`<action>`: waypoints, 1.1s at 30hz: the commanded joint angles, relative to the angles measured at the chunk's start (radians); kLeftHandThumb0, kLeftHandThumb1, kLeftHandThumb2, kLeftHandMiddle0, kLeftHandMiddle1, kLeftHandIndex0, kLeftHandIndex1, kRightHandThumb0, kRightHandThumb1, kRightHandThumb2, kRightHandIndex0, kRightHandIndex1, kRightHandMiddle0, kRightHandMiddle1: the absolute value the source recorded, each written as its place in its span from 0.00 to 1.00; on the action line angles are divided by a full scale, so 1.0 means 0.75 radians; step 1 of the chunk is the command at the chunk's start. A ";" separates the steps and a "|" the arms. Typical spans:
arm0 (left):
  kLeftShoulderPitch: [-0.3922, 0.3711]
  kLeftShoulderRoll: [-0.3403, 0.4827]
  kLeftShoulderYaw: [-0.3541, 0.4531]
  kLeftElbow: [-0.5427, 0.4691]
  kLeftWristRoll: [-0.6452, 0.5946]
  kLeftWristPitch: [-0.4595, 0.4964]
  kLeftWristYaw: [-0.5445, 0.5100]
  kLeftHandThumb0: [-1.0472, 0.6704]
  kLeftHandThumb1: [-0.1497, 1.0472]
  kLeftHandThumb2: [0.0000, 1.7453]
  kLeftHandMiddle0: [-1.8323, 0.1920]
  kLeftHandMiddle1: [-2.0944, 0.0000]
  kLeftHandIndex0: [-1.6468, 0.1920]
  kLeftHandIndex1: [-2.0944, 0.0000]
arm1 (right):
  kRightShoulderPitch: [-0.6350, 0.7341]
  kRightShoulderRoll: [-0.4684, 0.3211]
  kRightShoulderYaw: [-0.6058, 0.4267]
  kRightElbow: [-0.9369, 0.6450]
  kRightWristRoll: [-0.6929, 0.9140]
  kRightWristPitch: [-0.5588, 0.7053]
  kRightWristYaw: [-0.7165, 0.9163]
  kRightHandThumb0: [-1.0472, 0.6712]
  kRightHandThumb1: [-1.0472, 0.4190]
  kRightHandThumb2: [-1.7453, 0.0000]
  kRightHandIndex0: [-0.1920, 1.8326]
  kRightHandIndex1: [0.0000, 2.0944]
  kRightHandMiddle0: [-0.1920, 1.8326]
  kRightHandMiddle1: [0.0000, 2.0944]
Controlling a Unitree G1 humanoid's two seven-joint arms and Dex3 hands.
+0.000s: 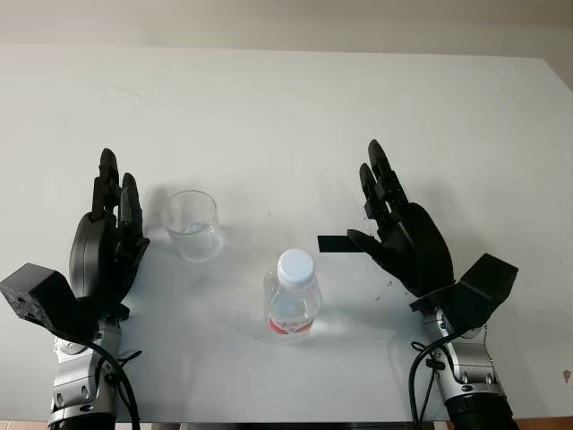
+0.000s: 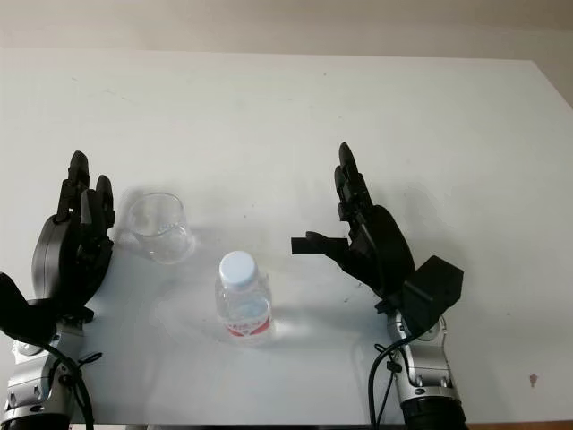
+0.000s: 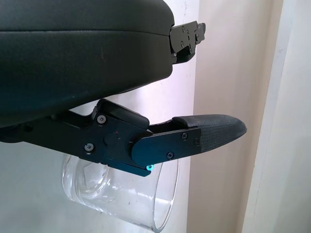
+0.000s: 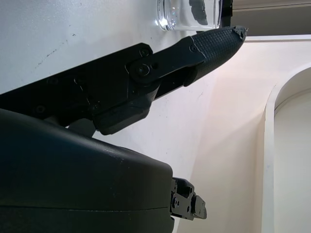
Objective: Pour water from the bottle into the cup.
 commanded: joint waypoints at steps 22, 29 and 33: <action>0.001 0.019 0.021 0.010 -0.003 0.009 0.001 0.18 1.00 0.32 1.00 0.99 1.00 1.00 | -0.212 -0.256 0.004 0.042 0.264 0.228 0.704 0.08 0.06 0.97 0.06 0.04 0.06 0.04; -0.024 0.038 0.022 0.020 0.004 0.013 -0.004 0.18 1.00 0.33 1.00 0.98 1.00 1.00 | -0.254 -0.317 0.108 -0.007 0.284 0.327 0.979 0.06 0.08 0.97 0.06 0.03 0.06 0.03; -0.038 0.047 0.020 0.036 0.008 0.008 0.000 0.18 1.00 0.33 1.00 0.98 1.00 1.00 | -0.252 -0.297 0.132 0.032 0.277 0.255 1.085 0.02 0.06 0.97 0.04 0.02 0.05 0.02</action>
